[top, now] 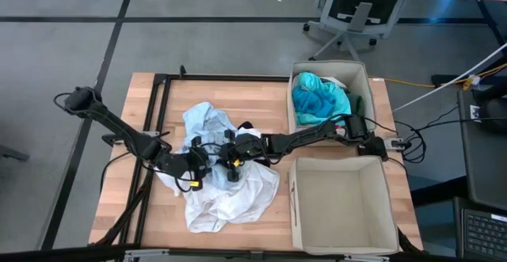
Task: Sort clothes
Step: Put the patterned polo into the top bin
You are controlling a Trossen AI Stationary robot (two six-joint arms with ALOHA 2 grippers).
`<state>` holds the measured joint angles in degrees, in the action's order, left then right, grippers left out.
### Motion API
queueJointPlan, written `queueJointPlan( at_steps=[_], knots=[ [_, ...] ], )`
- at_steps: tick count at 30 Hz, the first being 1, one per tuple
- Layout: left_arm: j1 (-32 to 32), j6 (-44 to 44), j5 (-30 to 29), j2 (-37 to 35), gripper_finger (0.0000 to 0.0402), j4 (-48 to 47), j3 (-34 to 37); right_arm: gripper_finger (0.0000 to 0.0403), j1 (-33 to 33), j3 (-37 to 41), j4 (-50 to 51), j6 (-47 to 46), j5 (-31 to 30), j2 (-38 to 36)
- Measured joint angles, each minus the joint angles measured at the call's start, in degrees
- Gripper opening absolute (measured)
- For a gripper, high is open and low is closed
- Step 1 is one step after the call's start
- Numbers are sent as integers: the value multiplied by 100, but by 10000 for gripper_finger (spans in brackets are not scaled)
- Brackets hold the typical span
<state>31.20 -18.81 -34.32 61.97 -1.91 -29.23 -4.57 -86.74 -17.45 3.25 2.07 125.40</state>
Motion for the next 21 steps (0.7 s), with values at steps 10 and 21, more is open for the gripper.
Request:
queueJointPlan(
  at_steps=[10,21],
  knots=[
    [241,-627,147,-441,155,-1800,-511,21,4,54,374,289,-152,-189],
    [379,-683,84,-851,155,-2100,-499,17,19,51,1318,813,-1048,-829]
  ],
)
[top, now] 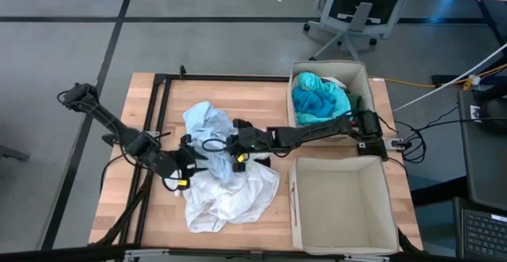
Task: Sort clothes
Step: Put the patterned polo into the top bin
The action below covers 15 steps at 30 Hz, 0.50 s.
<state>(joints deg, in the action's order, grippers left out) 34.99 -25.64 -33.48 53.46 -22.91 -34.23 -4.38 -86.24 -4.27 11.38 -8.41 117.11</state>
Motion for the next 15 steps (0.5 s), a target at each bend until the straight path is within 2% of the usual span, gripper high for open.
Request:
queueJointPlan(
  at_steps=[15],
  knots=[
    [-1,-289,-639,8,155,-316,5,16,505,-9,790,267,-171,-1475]
  ],
)
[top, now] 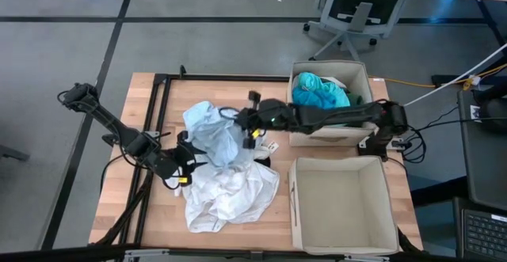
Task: Sort clothes
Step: Put the patterned polo into the top bin
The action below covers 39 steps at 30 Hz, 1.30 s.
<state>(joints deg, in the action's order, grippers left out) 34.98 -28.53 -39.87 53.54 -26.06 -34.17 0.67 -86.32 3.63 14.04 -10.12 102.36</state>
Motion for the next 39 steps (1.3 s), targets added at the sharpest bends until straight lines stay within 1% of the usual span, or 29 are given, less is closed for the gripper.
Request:
queueJointPlan(
  at_steps=[10,25,28,32,35,39],
  knots=[
    [-3,-124,-46,4,155,-6,0,16,494,0,397,171,4,-1020],
    [-15,-55,-149,7,155,-7,0,16,1326,-43,438,282,2,-2552],
    [-15,-52,-151,7,155,-7,0,16,1501,-350,632,286,1,-2733],
    [-15,-39,-260,7,155,-7,0,16,1678,-1131,1178,469,-20,-2775],
    [-15,-21,-300,7,155,-7,0,17,1749,-1819,1594,793,-289,-2722],
    [-15,17,-344,9,155,-4,0,17,1747,-2661,1992,1329,-887,-2716]
  ],
)
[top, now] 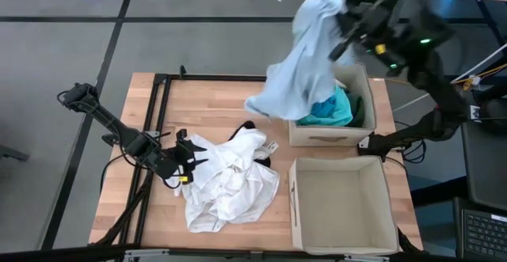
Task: Sort clothes
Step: Put the patterned polo into the top bin
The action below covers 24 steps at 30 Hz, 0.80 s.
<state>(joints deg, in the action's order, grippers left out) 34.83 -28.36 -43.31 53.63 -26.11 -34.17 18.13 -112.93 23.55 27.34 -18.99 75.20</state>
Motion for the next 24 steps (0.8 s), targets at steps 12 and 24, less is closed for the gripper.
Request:
queueJointPlan(
  at_steps=[12,24],
  knots=[
    [0,27,-325,0,155,-1,0,17,-7,-1841,355,1155,-1254,0],
    [0,0,-454,0,155,-2,0,17,-9,-2142,918,1501,-2135,-57]
  ],
)
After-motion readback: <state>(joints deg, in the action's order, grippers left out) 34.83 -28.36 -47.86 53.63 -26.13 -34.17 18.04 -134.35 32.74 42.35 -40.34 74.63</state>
